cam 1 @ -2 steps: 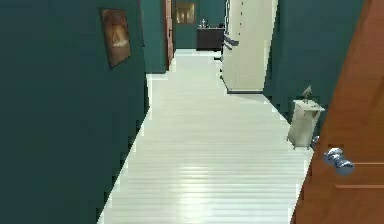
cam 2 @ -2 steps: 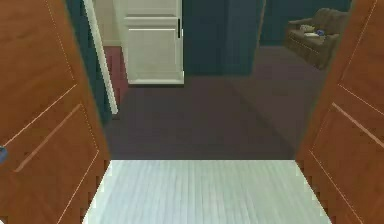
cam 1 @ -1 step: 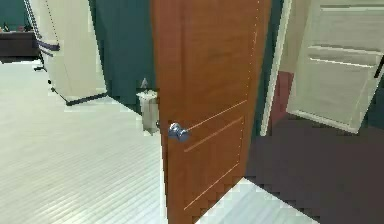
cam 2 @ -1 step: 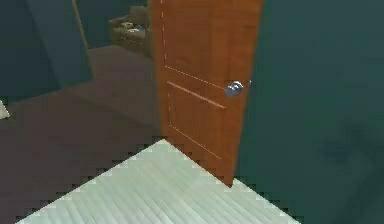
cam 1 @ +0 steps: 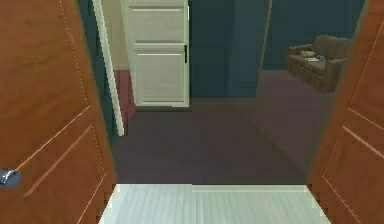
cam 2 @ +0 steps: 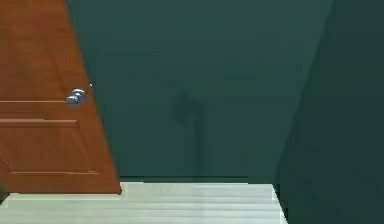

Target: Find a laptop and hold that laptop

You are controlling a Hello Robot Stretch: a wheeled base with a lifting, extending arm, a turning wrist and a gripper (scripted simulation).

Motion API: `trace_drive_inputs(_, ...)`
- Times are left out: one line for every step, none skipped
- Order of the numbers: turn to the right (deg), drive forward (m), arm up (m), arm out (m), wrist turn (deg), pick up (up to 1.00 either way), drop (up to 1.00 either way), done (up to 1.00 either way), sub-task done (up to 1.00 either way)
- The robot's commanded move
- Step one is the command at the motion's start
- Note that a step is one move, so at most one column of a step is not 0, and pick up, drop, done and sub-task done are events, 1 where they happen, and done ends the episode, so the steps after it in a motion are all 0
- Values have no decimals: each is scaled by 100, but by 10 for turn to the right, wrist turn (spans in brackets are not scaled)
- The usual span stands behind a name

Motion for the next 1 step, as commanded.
trace_drive_inputs(0,100,0,0,0,0,0,0,0)
